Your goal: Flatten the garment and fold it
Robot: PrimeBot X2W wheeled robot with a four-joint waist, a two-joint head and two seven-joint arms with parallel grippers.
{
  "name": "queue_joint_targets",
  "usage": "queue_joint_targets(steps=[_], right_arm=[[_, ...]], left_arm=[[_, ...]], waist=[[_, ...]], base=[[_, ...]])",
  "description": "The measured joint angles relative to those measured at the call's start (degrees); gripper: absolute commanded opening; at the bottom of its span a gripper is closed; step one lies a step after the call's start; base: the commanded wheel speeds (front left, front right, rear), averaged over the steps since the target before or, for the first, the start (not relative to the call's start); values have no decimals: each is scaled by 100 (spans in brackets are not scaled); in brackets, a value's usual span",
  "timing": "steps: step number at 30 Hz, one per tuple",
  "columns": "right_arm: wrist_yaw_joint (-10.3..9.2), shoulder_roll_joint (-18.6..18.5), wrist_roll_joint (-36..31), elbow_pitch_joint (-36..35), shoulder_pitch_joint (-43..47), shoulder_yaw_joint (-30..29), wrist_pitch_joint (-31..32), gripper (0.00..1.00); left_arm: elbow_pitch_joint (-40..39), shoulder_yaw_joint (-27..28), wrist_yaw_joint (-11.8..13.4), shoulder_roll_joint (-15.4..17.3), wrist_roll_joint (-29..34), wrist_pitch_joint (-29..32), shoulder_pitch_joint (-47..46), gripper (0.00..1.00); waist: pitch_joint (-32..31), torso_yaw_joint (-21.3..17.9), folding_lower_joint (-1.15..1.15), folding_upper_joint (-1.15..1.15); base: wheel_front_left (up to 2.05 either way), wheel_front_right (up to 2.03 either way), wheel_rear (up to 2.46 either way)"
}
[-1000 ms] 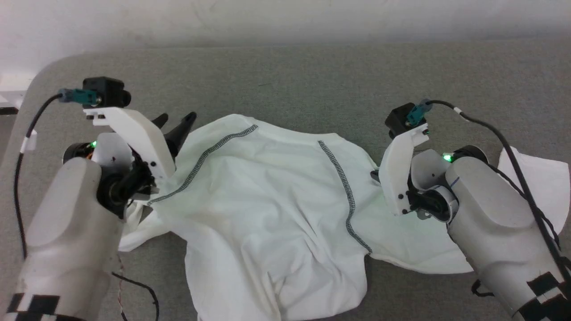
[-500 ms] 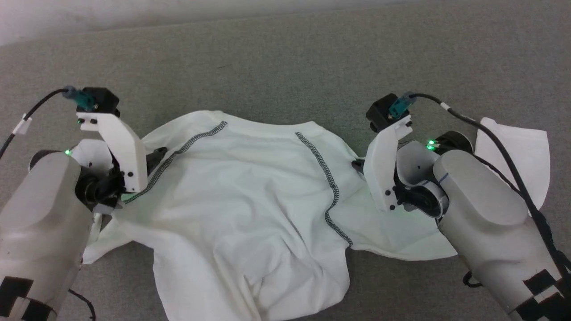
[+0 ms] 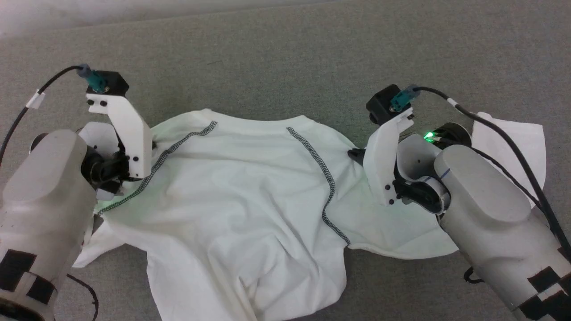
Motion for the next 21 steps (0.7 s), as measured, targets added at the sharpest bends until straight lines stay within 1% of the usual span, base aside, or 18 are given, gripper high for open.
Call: queue_joint_targets(steps=[3,6,10,15,18,21], right_arm=[[-2,-93,36,45,26,-19,-247,0],[-2,-188,21,83,4,-91,-599,0],[-2,-272,-121,227,-189,-259,-1090,0],[-2,-303,-264,532,-755,-515,-1488,0],[-1,-292,-342,702,-1329,-722,-1768,0],[1,-249,-527,900,-2013,-991,-2223,0]], left_arm=[[-18,-178,0,-36,-55,-110,1,0],[-37,-402,-5,-79,-8,-457,16,0],[-26,-467,-7,-79,186,-1225,-185,0],[125,-427,10,-71,592,-2274,-893,0],[294,-316,147,-69,804,-2927,-1445,0],[422,-204,315,-73,996,-3611,-2041,0]], waist=[[-147,41,1,0],[-336,90,2,0],[-626,155,1,0],[-941,229,-1,0],[-950,267,-2,0],[-841,286,0,0]], base=[[0,0,0],[0,0,0],[0,0,0],[0,0,0],[0,0,0],[0,0,0]])
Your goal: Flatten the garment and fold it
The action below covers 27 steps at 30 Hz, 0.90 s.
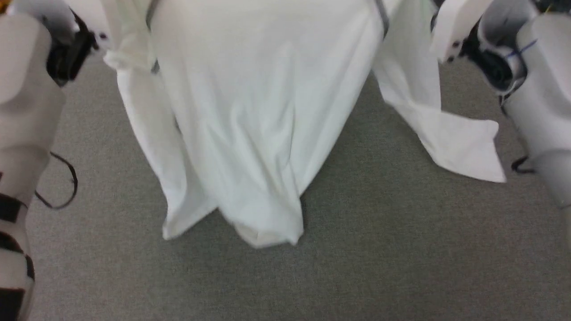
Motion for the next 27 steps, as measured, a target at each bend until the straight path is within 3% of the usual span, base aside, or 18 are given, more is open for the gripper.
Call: queue_joint_targets(steps=[7,13,20,27], right_arm=[[5,115,-552,438,-1429,-509,-1120,0],[4,278,-965,716,-2395,-571,-1789,0],[-1,435,-925,1072,-2420,-232,-1953,0],[-2,514,-477,1268,-1592,354,-1970,0]], left_arm=[[163,125,224,34,432,-1096,-1166,0],[259,311,318,80,523,-1426,-1864,0],[450,413,242,-43,455,-1497,-1750,0],[474,730,134,-302,159,-1500,-740,0]], waist=[[379,-51,1,0],[776,-134,1,0],[1139,-129,2,0],[1222,27,1,0]], base=[[0,0,0],[0,0,0],[0,0,0],[0,0,0]])
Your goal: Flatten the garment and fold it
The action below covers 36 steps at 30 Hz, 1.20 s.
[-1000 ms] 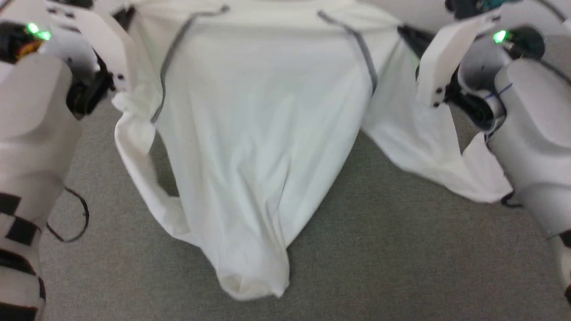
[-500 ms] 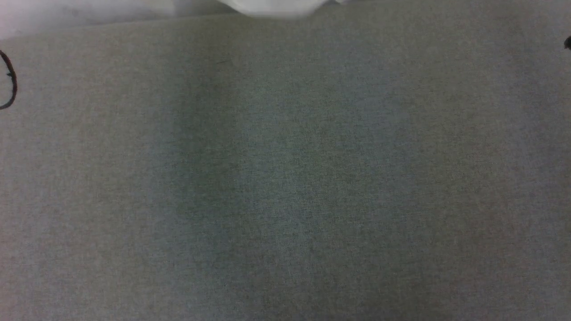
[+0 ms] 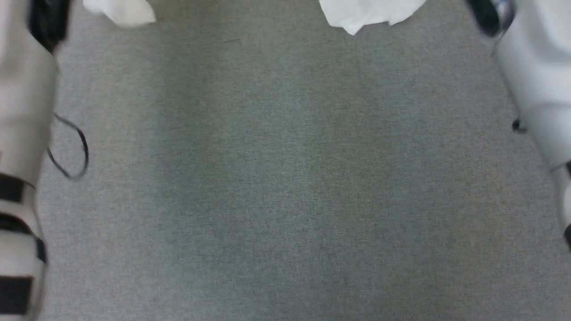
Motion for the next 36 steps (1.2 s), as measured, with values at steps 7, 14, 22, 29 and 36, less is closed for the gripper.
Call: queue_joint_targets(steps=[7,14,22,29,36], right_arm=[[-1,-247,641,-597,1590,686,-153,0],[-1,-805,1045,-1758,3476,922,-200,0],[-7,-1317,877,-3506,5566,292,233,0],[-8,-1222,90,-5483,7559,-951,1368,0],[-8,-438,-546,-7128,9473,-1933,2641,0]], left_arm=[[-728,431,223,-412,-103,-3,1931,0],[-2140,879,569,-419,-102,-4,4463,0],[-3913,878,1179,-102,-193,171,6737,0],[-5732,967,2075,331,-314,646,8154,0],[-6816,913,2777,647,-388,1265,9218,0]], waist=[[-319,175,-1,0],[-901,238,-2,0],[-1622,214,-4,0],[-2075,148,-3,0],[-2316,95,-2,0]], base=[[0,0,0],[0,0,0],[0,0,0],[0,0,0],[0,0,0]])
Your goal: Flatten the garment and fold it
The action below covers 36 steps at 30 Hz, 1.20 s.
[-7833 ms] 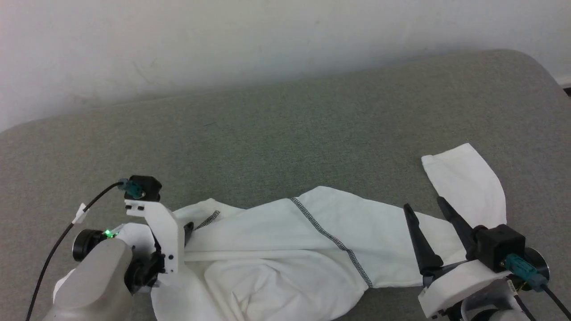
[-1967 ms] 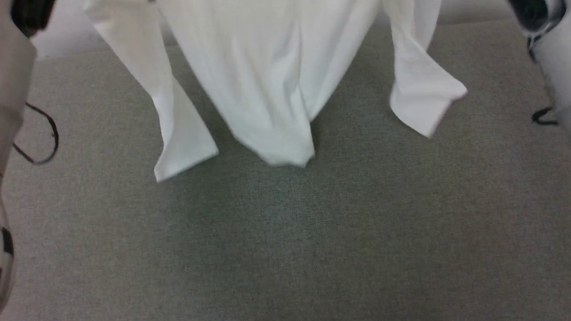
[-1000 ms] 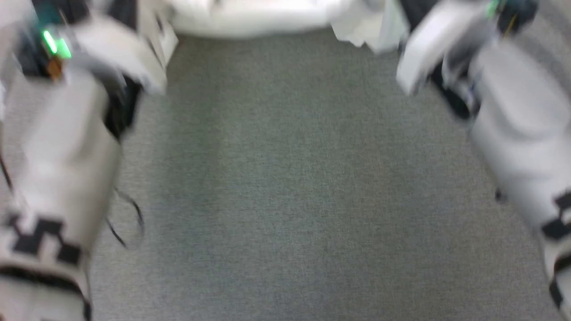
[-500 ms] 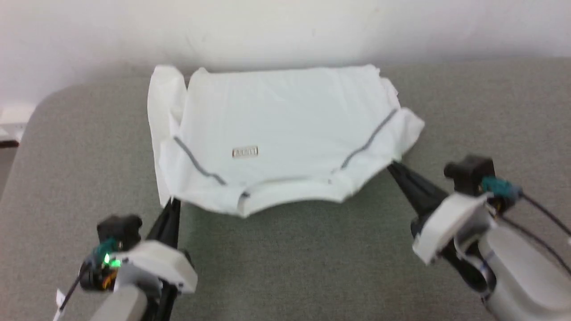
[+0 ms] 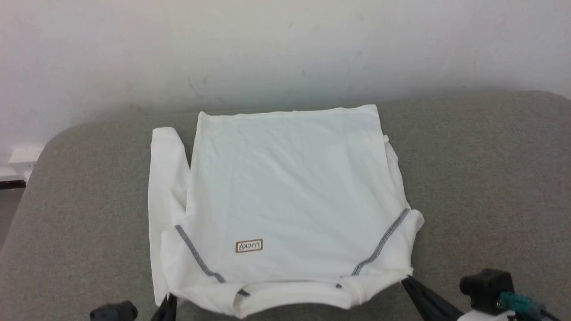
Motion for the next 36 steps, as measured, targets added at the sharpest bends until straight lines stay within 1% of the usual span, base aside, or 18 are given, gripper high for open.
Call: queue_joint_targets(steps=[1,4,5,8,10,13,16,19,23,28,31,36], right_arm=[[0,118,-42,-119,204,-77,123,0],[0,268,-272,-264,636,-215,342,0],[0,318,-419,-245,790,-256,380,0],[0,366,-558,-75,878,-280,389,0],[0,398,-577,109,921,-288,382,0],[0,419,-549,401,950,-229,320,0],[0,483,-511,615,935,-172,113,0],[0,577,-472,686,884,-151,-144,0],[0,599,-467,639,735,-192,-542,0],[0,711,-514,185,399,-397,-1148,0],[0,737,-652,-148,1,-457,-1384,0],[1,635,-745,-634,-1045,-464,-1479,0]], left_arm=[[-75,-12,77,16,-35,76,136,0],[-146,-130,214,33,-175,335,534,0],[-132,-218,231,14,-313,464,750,0],[45,-285,227,-27,-458,563,875,0],[199,-303,192,-71,-519,578,900,0],[438,-344,37,-141,-547,509,894,0],[601,-363,-130,-283,-550,264,829,0],[702,-342,-240,-385,-448,-33,657,0],[667,-253,-301,-452,-287,-448,456,0],[311,18,-350,-445,-52,-918,79,0],[-70,237,-343,-392,131,-1040,-249,0],[-738,568,-293,-111,469,-1111,-904,0]], waist=[[-23,-7,0,0],[-83,-28,0,0],[-96,-38,0,0],[-98,-25,0,0],[-107,-10,1,0],[-104,19,1,0],[-96,47,1,0],[-121,69,1,0],[-167,84,1,0],[-211,107,1,0],[-227,74,1,0],[-227,-63,1,0]], base=[[0,0,0],[0,0,0],[0,0,0],[0,0,0],[0,0,0],[0,0,0],[0,0,0],[0,0,0],[0,0,0],[0,0,0],[0,0,0],[0,0,0]])
